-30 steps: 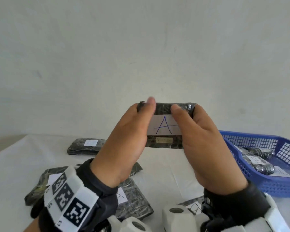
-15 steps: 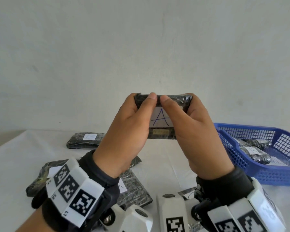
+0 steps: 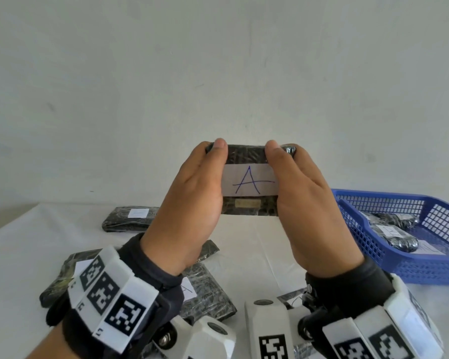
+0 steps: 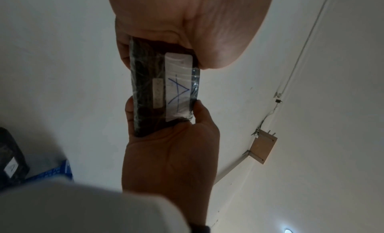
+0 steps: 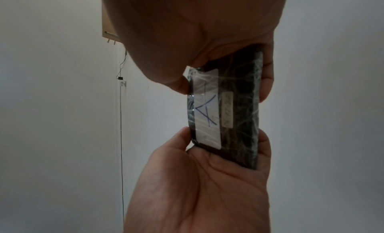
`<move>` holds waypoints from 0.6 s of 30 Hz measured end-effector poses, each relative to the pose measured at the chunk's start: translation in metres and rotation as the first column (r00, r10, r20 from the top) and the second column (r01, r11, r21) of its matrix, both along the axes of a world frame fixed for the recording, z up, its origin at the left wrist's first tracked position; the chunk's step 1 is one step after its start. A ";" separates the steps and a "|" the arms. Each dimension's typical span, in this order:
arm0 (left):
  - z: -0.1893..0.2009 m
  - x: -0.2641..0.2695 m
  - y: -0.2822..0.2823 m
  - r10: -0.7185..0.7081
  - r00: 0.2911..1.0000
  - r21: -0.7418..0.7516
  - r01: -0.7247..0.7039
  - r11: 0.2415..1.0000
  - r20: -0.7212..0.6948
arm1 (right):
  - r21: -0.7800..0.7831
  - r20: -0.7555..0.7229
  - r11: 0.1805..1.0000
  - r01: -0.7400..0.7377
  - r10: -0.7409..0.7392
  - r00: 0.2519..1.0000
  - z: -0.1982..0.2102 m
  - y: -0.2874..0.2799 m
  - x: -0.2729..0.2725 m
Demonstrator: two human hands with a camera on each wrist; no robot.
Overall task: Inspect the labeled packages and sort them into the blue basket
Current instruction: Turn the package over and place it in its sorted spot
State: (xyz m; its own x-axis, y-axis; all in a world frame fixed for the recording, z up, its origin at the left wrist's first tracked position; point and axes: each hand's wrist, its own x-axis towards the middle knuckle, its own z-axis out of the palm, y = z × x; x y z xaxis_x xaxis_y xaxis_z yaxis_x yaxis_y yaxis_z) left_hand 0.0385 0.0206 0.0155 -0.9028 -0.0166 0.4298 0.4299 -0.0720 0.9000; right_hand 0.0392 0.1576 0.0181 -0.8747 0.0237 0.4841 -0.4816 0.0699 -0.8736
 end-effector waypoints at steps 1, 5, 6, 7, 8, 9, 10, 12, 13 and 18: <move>-0.001 -0.002 -0.001 -0.023 1.000 -0.013 0.023 1.000 0.010 | 0.045 -0.019 0.999 -0.004 0.005 1.000 -0.003 0.002 -0.003; -0.004 -0.014 -0.009 -0.052 0.998 0.039 0.051 0.998 0.043 | -0.125 0.032 0.992 -0.023 0.027 0.999 -0.004 0.003 -0.003; -0.004 -0.014 -0.011 -0.043 0.999 0.026 0.042 0.999 0.030 | -0.170 0.061 0.985 -0.034 0.045 0.997 -0.002 0.000 -0.002; -0.004 -0.014 -0.012 -0.048 0.998 0.024 0.047 0.999 0.035 | -0.182 0.082 0.983 -0.040 0.056 0.995 0.000 -0.002 -0.003; -0.004 -0.013 -0.011 -0.066 0.996 0.041 0.064 0.997 0.051 | -0.168 0.057 0.985 -0.030 0.040 0.998 0.000 -0.003 -0.004; -0.004 -0.013 -0.011 -0.084 0.995 0.044 0.081 0.996 0.056 | -0.175 0.008 0.985 -0.012 0.014 1.000 -0.003 -0.001 -0.005; -0.005 -0.014 -0.011 -0.091 0.995 0.047 0.088 0.995 0.051 | -0.150 -0.037 0.989 -0.003 -0.002 0.999 -0.004 0.000 -0.006; -0.006 -0.018 -0.011 -0.072 0.997 0.055 0.071 0.996 0.002 | -0.134 -0.050 0.990 -0.030 0.024 0.998 -0.004 0.000 -0.006; -0.006 -0.019 -0.011 -0.071 0.997 0.068 0.071 0.995 -0.011 | -0.143 -0.045 0.989 -0.038 0.032 0.998 -0.004 0.000 -0.006; -0.008 -0.023 -0.010 -0.091 0.995 0.100 0.094 0.991 -0.035 | -0.203 -0.115 0.979 -0.037 0.014 0.993 -0.005 -0.001 -0.007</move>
State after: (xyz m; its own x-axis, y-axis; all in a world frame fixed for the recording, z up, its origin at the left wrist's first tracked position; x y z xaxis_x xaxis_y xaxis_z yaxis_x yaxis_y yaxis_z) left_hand 0.0159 0.0104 0.0079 -0.8889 0.0213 0.4577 0.4444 -0.2032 0.8725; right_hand 0.0321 0.1567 0.0132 -0.8167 0.1106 0.5663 -0.5766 -0.1180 -0.8085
